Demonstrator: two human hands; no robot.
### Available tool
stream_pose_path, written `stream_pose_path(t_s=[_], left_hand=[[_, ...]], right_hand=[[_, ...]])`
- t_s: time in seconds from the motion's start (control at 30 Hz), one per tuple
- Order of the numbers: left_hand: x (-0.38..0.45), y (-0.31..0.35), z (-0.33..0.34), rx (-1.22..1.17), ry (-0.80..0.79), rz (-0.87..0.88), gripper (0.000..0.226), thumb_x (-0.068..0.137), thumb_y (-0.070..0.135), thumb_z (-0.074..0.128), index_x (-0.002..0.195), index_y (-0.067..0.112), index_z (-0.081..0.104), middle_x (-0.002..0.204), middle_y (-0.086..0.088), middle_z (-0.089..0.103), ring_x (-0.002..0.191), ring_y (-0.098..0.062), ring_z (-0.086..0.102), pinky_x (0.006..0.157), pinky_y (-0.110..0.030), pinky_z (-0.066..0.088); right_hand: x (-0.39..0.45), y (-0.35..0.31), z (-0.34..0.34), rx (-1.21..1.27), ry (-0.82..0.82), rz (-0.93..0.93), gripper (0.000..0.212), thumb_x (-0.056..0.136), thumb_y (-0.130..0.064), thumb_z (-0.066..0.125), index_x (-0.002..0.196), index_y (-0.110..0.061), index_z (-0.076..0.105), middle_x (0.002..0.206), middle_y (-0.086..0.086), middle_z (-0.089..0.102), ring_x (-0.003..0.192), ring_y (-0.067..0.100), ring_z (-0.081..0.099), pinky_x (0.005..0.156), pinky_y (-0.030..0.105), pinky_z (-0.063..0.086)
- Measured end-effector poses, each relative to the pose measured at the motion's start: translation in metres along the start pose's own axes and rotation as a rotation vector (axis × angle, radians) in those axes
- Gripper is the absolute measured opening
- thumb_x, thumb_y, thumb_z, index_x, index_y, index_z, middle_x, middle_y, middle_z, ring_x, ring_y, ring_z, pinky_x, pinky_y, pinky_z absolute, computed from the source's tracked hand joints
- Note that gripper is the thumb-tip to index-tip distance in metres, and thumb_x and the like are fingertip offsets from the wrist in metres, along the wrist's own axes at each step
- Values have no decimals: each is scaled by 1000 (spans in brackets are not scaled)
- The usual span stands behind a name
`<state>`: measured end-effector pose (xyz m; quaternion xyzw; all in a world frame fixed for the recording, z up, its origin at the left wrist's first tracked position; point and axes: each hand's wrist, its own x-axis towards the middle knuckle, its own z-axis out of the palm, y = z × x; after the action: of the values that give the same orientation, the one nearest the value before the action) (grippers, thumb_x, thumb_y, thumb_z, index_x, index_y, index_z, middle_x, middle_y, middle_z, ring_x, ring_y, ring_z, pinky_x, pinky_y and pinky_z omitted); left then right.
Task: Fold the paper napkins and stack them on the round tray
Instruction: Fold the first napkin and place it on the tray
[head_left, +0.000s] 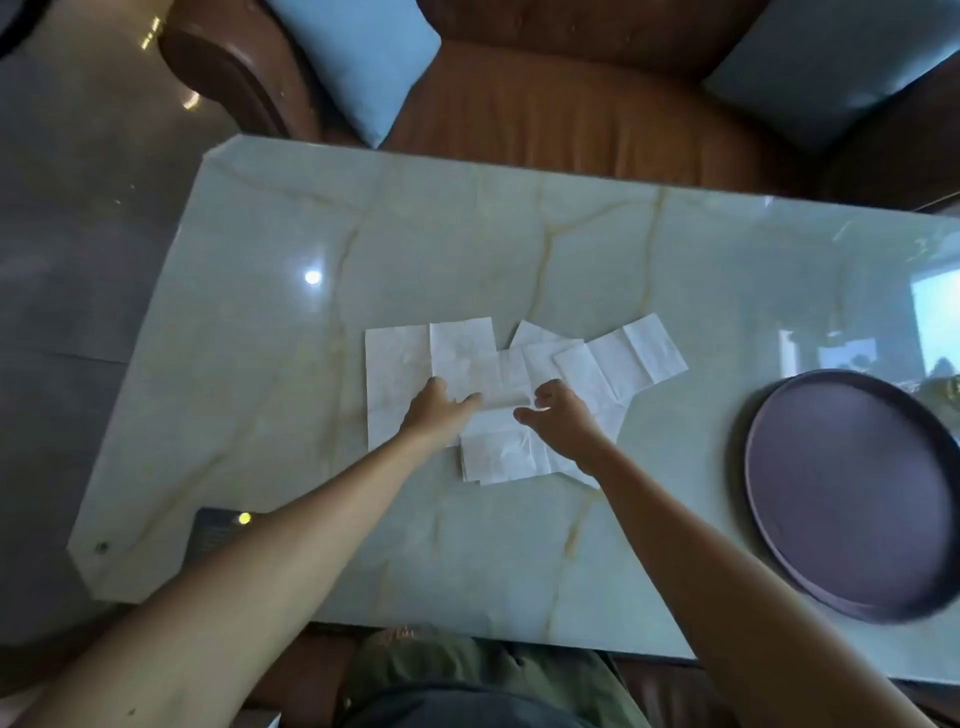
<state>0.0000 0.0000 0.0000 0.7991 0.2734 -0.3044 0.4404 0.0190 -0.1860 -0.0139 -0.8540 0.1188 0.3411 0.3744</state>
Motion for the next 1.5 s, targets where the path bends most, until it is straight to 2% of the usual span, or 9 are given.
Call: stream_pose_path(t_s=[0.23, 0.47, 0.73, 0.9, 1.0, 1.07, 1.17, 1.3, 1.5], left_hand=[[10, -6, 4, -97, -16, -18, 67, 93, 46, 61, 147, 11, 43, 149, -5, 50, 132, -25, 51, 103, -36, 45], [8, -1, -4, -215, -74, 135, 41, 87, 33, 76, 125, 21, 66, 97, 4, 66, 97, -14, 63, 82, -21, 45], [-13, 34, -20, 113, 2, 499, 22, 93, 32, 69, 112, 22, 77, 104, 3, 68, 90, -6, 62, 82, -22, 47], [-27, 55, -36, 201, 46, 677, 22, 98, 33, 63, 107, 19, 76, 113, 5, 58, 109, -6, 55, 95, -26, 44], [-40, 71, -51, 109, -32, 687, 19, 100, 32, 59, 88, 23, 71, 82, 15, 64, 75, 3, 56, 75, -26, 45], [-46, 79, -58, 69, -35, 675, 24, 100, 32, 58, 84, 17, 67, 66, 15, 55, 58, 1, 47, 65, -27, 41], [-54, 89, -67, -198, -80, 619, 24, 102, 25, 56, 93, 4, 65, 73, 3, 64, 65, -6, 63, 68, -32, 57], [-66, 101, -69, -566, -176, 487, 28, 104, 21, 54, 105, -5, 64, 91, -12, 71, 80, -23, 73, 66, -32, 60], [-69, 100, -66, -717, -209, 406, 13, 99, 11, 58, 89, 10, 65, 80, -4, 70, 72, -19, 70, 62, -30, 58]], right_hand=[[5, 4, 12, 228, -24, 56, 54, 91, -21, 72, 138, -11, 49, 112, 7, 65, 95, 25, 66, 69, 27, 50], [-9, -5, -10, 253, 20, -59, 38, 92, -9, 66, 126, -22, 60, 82, 9, 64, 77, 20, 59, 73, 30, 49], [-28, -37, -55, -32, 178, -256, 15, 91, -25, 71, 106, -21, 75, 92, -9, 66, 97, 18, 61, 80, 26, 44], [-44, -53, -84, -211, 235, -437, 12, 93, -30, 70, 96, -20, 78, 111, -4, 67, 106, 14, 57, 88, 28, 41], [-54, -61, -107, -187, 157, -430, 16, 95, -33, 69, 93, -20, 78, 97, -6, 77, 93, 12, 68, 83, 30, 50], [-57, -61, -124, -127, 163, -428, 12, 93, -27, 70, 86, -22, 78, 87, -4, 78, 88, 15, 72, 83, 34, 54], [-60, -52, -143, 104, 165, -376, 12, 94, -19, 68, 88, -16, 78, 90, 3, 79, 88, 25, 72, 82, 33, 53], [-74, -41, -129, 499, -78, -220, 41, 87, -52, 68, 116, -23, 71, 113, 0, 77, 113, 22, 71, 100, 41, 54], [-90, -50, -94, 913, -193, -142, 29, 97, -17, 66, 120, -1, 69, 114, 19, 74, 101, 31, 71, 97, 46, 57]])
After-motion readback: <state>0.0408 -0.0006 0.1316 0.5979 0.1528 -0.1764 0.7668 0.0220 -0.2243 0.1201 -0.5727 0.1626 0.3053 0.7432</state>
